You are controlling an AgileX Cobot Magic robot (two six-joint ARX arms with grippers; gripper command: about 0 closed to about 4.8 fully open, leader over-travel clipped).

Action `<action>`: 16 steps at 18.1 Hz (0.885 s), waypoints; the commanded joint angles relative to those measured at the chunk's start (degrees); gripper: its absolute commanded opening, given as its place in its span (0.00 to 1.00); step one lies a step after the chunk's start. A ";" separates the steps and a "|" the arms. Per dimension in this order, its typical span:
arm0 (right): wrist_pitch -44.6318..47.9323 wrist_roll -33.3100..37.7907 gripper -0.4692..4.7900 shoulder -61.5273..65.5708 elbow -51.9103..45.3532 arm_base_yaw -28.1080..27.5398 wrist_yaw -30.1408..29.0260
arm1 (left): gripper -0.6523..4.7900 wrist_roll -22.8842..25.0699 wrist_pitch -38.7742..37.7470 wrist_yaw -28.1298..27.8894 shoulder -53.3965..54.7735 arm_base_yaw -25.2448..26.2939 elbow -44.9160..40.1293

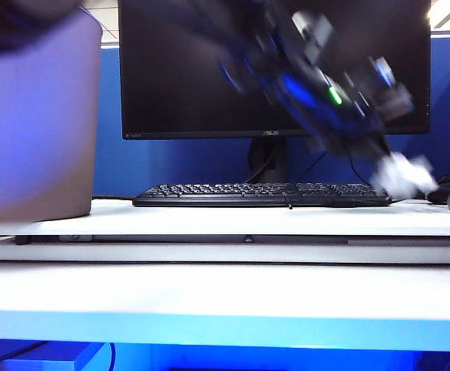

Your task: Pick up all paper balls from the table and place them in the pink trash can.

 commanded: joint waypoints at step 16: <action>5.62 1.18 0.09 -0.09 -0.17 -0.02 -0.09 | 0.11 10.19 -50.29 -52.22 -44.02 13.86 0.50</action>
